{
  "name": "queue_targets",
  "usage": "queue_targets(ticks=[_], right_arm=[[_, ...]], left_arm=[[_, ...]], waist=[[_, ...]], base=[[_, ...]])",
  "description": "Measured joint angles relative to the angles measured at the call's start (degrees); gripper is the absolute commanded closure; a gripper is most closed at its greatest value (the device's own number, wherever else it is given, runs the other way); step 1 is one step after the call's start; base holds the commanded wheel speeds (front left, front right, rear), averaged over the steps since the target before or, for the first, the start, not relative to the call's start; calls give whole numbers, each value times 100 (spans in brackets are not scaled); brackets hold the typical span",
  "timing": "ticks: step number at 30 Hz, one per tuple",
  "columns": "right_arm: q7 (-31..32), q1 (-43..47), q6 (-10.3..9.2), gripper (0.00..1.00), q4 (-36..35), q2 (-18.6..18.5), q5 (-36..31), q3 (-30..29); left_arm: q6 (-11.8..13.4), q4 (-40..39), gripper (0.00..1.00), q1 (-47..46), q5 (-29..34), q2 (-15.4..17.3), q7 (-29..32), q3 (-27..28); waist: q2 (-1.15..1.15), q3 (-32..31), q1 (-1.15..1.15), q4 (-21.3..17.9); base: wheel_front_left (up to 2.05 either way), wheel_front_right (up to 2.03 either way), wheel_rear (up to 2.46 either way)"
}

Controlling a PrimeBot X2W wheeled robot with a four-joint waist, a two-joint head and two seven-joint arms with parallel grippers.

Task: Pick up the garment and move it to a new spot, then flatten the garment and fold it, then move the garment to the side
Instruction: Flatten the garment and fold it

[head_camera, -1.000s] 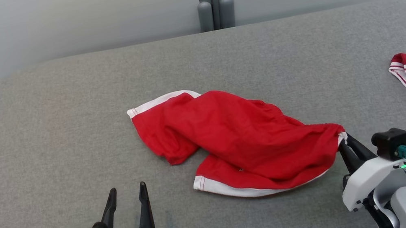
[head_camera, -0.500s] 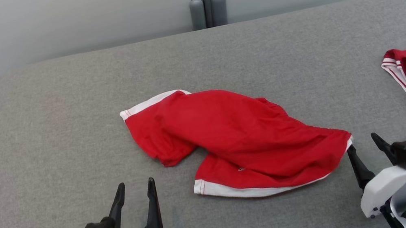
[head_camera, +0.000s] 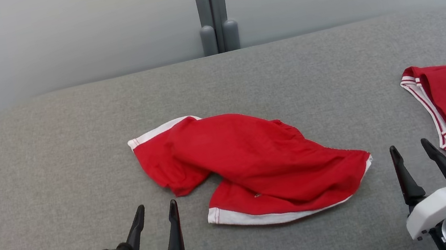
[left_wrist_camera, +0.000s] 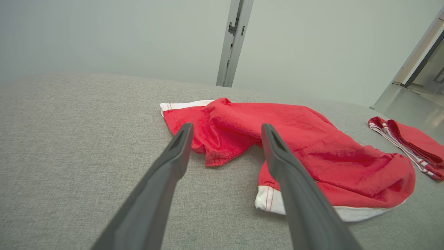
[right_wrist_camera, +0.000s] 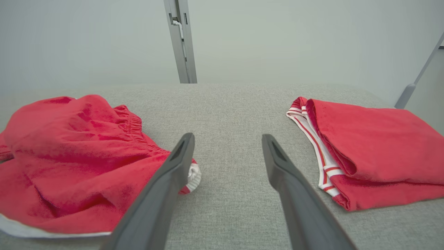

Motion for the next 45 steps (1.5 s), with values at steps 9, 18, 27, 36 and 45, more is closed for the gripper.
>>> queue_targets(ticks=[9, 18, 27, 36, 45], right_arm=[[-1, 147, 0, 0, -492, 0, 165, 100], [0, 276, 0, 0, -535, 0, 387, 321], [0, 272, 0, 0, -544, 0, 424, 369], [-1, 205, 0, 0, -519, 1, 388, 457], [-1, 106, 0, 0, -485, 0, 358, 567]], left_arm=[[20, -111, 0, 135, -20, 0, -1, 2], [27, -143, 0, 220, -54, 0, -1, 29], [9, 101, 0, 220, -55, 0, -1, -119], [-110, 1279, 0, -326, -243, 73, 99, -959], [-119, 1885, 0, -1020, -1168, 387, 135, -1749]], waist=[[0, -168, 0, 42], [0, -192, 0, 97], [0, -113, 0, 47], [0, 60, 0, -187], [0, 311, 0, -492]], base=[[0, 0, 0], [0, 0, 0], [0, 0, 0], [0, 0, 0], [0, 0, 0]])
